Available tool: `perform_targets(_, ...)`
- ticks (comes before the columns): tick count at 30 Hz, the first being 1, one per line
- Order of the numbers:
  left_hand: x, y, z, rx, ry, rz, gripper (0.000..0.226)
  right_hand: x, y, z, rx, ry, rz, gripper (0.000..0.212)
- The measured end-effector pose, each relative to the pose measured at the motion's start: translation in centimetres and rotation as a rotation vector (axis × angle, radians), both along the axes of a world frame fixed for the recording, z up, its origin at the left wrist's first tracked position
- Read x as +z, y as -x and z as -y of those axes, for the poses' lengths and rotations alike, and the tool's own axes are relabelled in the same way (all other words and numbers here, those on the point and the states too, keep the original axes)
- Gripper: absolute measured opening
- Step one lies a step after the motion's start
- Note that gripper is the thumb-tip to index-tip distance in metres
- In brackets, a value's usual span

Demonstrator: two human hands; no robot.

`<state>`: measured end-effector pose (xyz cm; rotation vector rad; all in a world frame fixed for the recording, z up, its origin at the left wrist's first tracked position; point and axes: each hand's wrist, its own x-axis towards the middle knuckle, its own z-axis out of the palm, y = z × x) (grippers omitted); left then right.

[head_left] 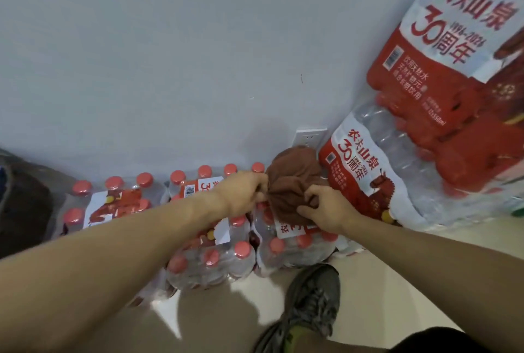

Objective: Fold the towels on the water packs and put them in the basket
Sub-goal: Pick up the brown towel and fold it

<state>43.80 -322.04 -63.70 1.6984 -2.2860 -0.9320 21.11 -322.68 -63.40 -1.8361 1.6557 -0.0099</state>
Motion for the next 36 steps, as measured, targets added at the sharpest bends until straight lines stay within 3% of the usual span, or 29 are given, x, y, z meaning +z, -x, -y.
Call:
perform_targets(5,6.4,-6.1,-1.2,-0.074,-0.145,-0.016,0.010,4.7,-4.0,0.1,0.040,-0.134,0.200,0.012)
perform_targets(13,16.2,-16.5,-7.5,-0.020,-0.118,-0.046,0.014,12.9,-12.2,-2.3,0.270,-0.150,0.423,0.009)
perform_targets(22,18.5,-22.3,-11.8,0.157,0.095,-0.084,0.030,17.2,-17.8,-4.8,0.294,-0.013,0.518,0.017)
perform_targets(25,19.6,-23.3,-12.2,0.237,0.145,-0.193,0.034,19.2,-18.9,-5.7,0.290,0.002,0.591,0.021)
perform_targets(29,19.8,-23.8,-12.9,0.357,0.066,-0.429,0.036,20.9,-20.5,-6.7,0.245,0.109,0.579,0.038)
perform_targets(32,19.3,-23.7,-12.9,0.399,0.120,-0.367,0.039,20.7,-21.3,-7.6,0.306,0.095,0.603,0.046)
perform_targets(36,18.4,-24.1,-12.8,0.453,0.137,-0.292,0.042,19.0,-21.6,-7.5,0.226,0.032,0.701,0.043)
